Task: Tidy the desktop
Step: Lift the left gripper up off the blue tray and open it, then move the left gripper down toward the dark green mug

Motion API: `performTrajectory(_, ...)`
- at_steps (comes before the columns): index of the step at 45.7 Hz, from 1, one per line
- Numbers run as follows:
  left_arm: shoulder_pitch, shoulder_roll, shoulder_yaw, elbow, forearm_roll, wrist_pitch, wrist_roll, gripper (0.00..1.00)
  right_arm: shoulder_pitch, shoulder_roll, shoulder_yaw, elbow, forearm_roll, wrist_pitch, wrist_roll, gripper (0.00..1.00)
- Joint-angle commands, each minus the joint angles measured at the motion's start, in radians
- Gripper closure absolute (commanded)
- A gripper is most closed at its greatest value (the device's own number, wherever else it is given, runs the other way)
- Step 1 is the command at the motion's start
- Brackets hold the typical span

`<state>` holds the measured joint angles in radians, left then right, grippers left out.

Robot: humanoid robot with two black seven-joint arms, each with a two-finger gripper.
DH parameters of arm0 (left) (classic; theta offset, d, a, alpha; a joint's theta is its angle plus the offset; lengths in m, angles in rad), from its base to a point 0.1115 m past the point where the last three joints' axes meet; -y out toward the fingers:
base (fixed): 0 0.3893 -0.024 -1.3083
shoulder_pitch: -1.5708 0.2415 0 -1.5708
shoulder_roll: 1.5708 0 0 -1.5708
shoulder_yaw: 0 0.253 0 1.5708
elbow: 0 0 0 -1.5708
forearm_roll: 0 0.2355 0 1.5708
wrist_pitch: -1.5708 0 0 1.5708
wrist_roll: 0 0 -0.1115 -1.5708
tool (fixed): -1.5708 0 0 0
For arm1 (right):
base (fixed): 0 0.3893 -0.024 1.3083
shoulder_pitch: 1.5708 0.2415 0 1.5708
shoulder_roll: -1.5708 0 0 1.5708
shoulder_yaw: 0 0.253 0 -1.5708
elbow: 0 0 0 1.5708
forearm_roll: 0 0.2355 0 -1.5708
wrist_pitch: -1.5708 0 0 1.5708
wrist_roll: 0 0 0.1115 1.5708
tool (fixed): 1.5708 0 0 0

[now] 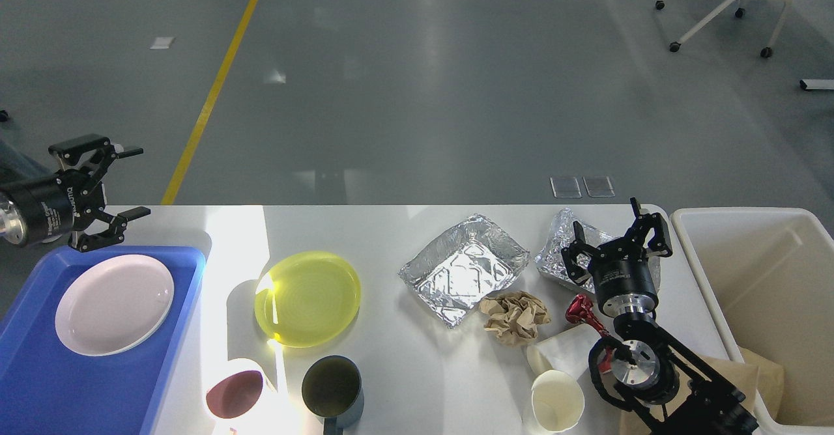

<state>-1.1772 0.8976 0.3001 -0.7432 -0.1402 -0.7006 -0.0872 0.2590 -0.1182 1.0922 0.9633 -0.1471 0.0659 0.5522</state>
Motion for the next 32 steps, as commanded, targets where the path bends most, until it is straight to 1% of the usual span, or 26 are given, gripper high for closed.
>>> performTrajectory(1,-0.278,-0.029,0.338,-0.013,0.01,0.0,0.007,0.0,0.0,0.0,0.0,0.0,0.0,0.0,0.0,0.0)
performTrajectory(5,-0.421,-0.101,0.526,-0.051,0.011,-0.005,0.02,0.0,-0.001,0.0,0.0,0.0,0.0,0.0,0.0,0.0)
performTrajectory(9,-0.589,-0.166,0.723,-0.091,0.013,-0.014,0.032,0.0,0.0,0.0,0.0,0.0,0.0,0.0,0.0,0.0)
performTrajectory(12,-0.699,-0.273,0.853,-0.114,0.013,-0.017,0.037,0.0,-0.001,0.0,0.0,0.0,0.0,0.0,0.0,0.0)
performTrajectory(15,-0.777,-0.356,0.944,-0.156,0.011,-0.02,0.035,0.0,0.0,0.0,0.0,0.0,0.0,0.0,0.0,0.0)
performTrajectory(24,-0.941,-0.463,1.06,-0.301,0.008,-0.02,0.034,0.0,0.0,-0.001,0.0,0.0,0.0,0.0,0.0,0.0)
performTrajectory(28,-1.001,-0.491,1.091,-0.369,0.008,-0.022,0.032,0.0,-0.001,0.0,0.0,0.0,0.0,0.0,0.0,0.0)
performTrajectory(32,-1.064,-0.554,1.123,-0.415,0.008,-0.023,0.029,0.0,-0.001,0.0,0.0,0.0,0.0,0.0,0.0,0.0)
